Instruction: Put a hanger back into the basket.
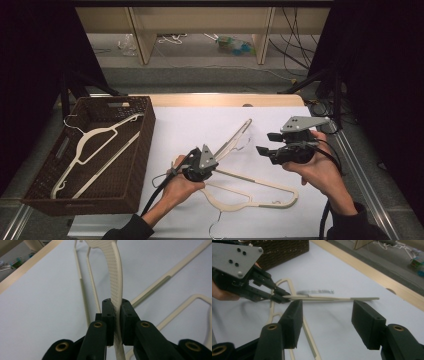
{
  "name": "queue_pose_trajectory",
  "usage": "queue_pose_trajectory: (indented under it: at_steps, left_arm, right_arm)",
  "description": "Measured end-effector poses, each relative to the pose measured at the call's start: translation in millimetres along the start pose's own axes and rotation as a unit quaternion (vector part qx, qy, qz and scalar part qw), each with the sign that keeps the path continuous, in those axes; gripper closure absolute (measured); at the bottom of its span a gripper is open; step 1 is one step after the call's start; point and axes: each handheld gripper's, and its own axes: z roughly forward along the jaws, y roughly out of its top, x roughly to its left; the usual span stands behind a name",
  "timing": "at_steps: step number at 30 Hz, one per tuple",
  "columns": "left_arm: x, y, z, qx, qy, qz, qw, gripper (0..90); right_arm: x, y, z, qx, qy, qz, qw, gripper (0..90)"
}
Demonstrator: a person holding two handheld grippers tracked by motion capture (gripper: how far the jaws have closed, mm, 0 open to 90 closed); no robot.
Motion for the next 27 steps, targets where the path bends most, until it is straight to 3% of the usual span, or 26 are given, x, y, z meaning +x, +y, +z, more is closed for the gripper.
queue_pose_trajectory:
  at_steps: [4, 6, 7, 8, 10, 12, 16, 19, 20, 27]
  left_arm:
    - [13.7, -5.1, -10.1, 0.007, 0.021, -0.014, 0.9997, 85.6]
    - [21.4, -6.6, -15.0, 0.012, 0.023, -0.019, 0.9995, 86.1]
    - [23.4, -7.8, -15.6, 0.013, 0.019, -0.034, 0.9991, 86.2]
    - [26.2, -7.9, -16.4, 0.011, 0.025, -0.030, 0.9992, 86.4]
    - [32.6, -8.8, -18.0, 0.014, 0.025, -0.045, 0.9986, 86.6]
    - [36.7, -9.4, -19.9, 0.020, 0.031, -0.046, 0.9983, 86.8]
    - [41.6, -9.8, -21.4, 0.029, 0.031, -0.055, 0.9976, 86.7]
    - [45.5, -10.4, -21.5, 0.031, 0.021, -0.065, 0.9972, 86.7]
    - [47.9, -9.4, -23.1, 0.043, 0.012, -0.060, 0.9972, 86.7]
    - [50.2, -7.4, -24.4, 0.061, 0.010, -0.073, 0.9954, 86.6]
  right_arm:
    - [1.0, -3.7, 0.7, 0.004, 0.009, -0.005, 0.9999, 43.0]
    - [0.3, -6.0, 5.3, 0.011, 0.012, -0.005, 0.9999, 43.1]
    - [0.2, -6.9, 7.6, 0.013, 0.016, -0.002, 0.9998, 43.2]
    - [0.4, -8.2, 10.0, 0.017, 0.016, 0.000, 0.9997, 43.2]
    - [0.3, -10.6, 14.3, 0.021, 0.020, -0.002, 0.9996, 43.1]
    - [0.0, -12.4, 16.4, 0.026, 0.022, -0.001, 0.9994, 43.0]
    - [-0.5, -15.6, 19.2, 0.031, 0.026, 0.003, 0.9992, 42.2]
    - [-1.1, -16.9, 21.2, 0.029, 0.027, -0.003, 0.9992, 41.9]
    - [-1.3, -17.0, 21.3, 0.028, 0.029, -0.003, 0.9992, 41.8]
    - [-1.8, -18.2, 22.0, 0.032, 0.028, 0.002, 0.9991, 40.5]
